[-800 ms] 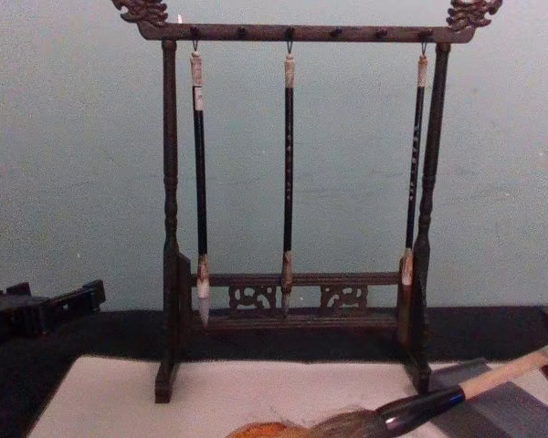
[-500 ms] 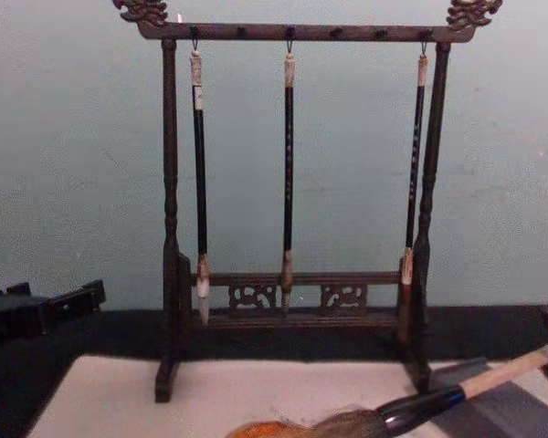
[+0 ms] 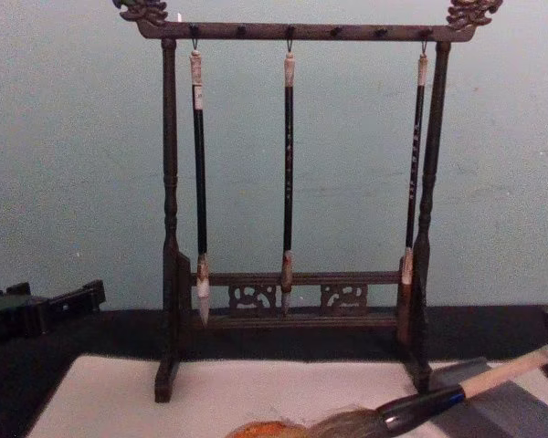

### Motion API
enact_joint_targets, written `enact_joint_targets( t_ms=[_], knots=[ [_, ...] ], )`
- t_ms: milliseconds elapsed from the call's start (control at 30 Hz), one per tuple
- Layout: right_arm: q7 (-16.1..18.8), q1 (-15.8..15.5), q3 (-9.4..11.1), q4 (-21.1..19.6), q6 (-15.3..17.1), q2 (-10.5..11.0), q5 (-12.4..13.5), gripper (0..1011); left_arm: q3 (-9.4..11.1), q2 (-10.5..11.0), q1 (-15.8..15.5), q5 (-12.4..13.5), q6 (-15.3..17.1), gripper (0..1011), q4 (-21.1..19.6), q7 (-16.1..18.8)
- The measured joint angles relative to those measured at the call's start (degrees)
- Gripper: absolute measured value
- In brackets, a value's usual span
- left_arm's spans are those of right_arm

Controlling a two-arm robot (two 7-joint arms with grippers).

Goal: Pick up the brush from the inkstone, write on the paper, then place the brush back to its original position.

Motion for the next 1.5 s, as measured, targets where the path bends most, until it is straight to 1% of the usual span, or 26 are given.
enact_joint_targets(
  t_ms=[833,933,1100,1200,1367,1500],
  knots=[
    [0.11,-0.05,0.11,0.0,0.0,-0.05,0.03,1008,0.0,0.0,0.0,0.0,0.0,1002,0.0,0.0],
    [0.98,-0.36,0.83,-0.05,-0.07,-0.32,0.55,1008,0.0,0.0,0.0,0.0,0.0,1002,0.0,0.0],
    [2.68,-1.49,2.26,-1.33,-0.08,-0.43,1.9,1008,0.0,0.0,0.0,0.0,0.0,1002,0.0,0.0],
    [3.4,-2.04,2.79,-2.0,0.0,-0.37,2.44,1008,0.0,0.0,0.0,0.0,0.0,1002,0.0,0.0],
    [4.46,-3.8,4.25,-4.26,0.26,-0.06,3.55,1006,0.0,0.0,0.0,0.0,0.0,1002,0.0,0.0],
    [5.74,-5.61,5.67,-6.36,0.64,0.25,5.16,1008,0.0,0.0,0.0,0.0,0.0,1002,0.0,0.0]
  ],
)
